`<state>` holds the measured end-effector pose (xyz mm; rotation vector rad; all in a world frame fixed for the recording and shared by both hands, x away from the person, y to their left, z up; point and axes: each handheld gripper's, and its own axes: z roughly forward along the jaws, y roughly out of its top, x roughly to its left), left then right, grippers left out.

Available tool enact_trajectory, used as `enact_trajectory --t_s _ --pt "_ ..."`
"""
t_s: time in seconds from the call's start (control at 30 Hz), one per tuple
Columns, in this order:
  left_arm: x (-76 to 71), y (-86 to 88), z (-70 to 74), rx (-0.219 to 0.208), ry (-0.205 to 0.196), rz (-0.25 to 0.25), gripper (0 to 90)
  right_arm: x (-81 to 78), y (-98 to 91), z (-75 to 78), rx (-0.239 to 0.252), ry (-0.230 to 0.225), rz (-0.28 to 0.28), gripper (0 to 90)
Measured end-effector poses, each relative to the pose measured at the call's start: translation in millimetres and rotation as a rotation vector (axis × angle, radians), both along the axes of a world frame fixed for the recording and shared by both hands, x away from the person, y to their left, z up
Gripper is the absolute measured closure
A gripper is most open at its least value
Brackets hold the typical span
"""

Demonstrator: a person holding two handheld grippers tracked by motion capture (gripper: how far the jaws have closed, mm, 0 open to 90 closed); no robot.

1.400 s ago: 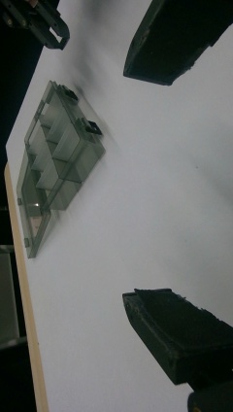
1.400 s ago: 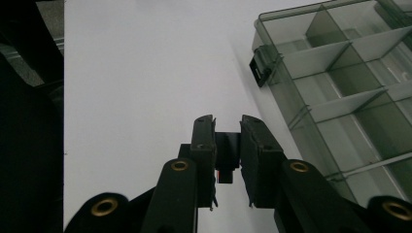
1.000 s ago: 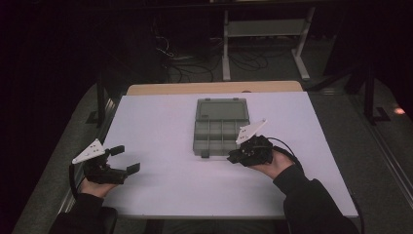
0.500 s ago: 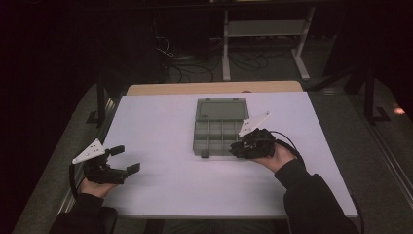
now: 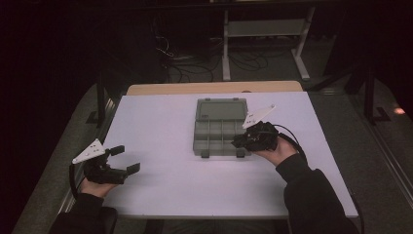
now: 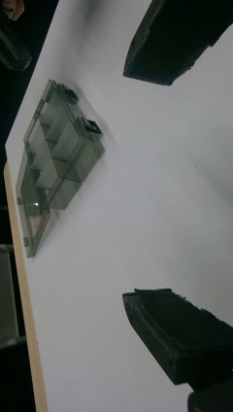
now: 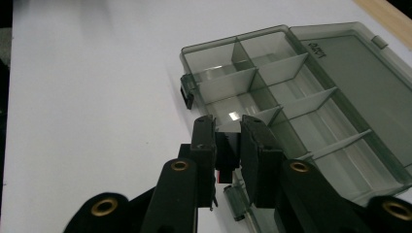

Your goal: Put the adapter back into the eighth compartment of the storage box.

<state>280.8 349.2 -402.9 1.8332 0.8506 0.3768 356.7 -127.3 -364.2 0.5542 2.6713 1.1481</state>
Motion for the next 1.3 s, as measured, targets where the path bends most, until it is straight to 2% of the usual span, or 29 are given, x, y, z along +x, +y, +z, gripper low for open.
enact_trajectory --t_s 0.27,0.6,0.63,0.93,1.3 --pt "0.1 0.0 0.1 0.0 -0.001 0.0 0.0 7.0 -6.5 1.5 0.018 -0.009 -0.03 74.9" --pt "0.2 0.0 -0.1 0.0 0.0 -0.001 0.0 20.0 -15.0 -5.6 0.022 -0.004 -0.077 74.9" --pt "0.3 0.0 -0.1 0.0 -0.001 -0.003 0.0 23.0 -15.7 -7.9 0.026 0.01 -0.087 74.9" --pt "0.3 0.0 -0.1 0.0 -0.001 -0.003 0.0 28.9 -15.3 -13.7 0.011 0.019 -0.097 74.9" --pt "0.3 0.0 -0.1 0.0 -0.001 -0.003 0.0 38.6 -17.2 -23.9 -0.008 0.055 -0.122 74.9"
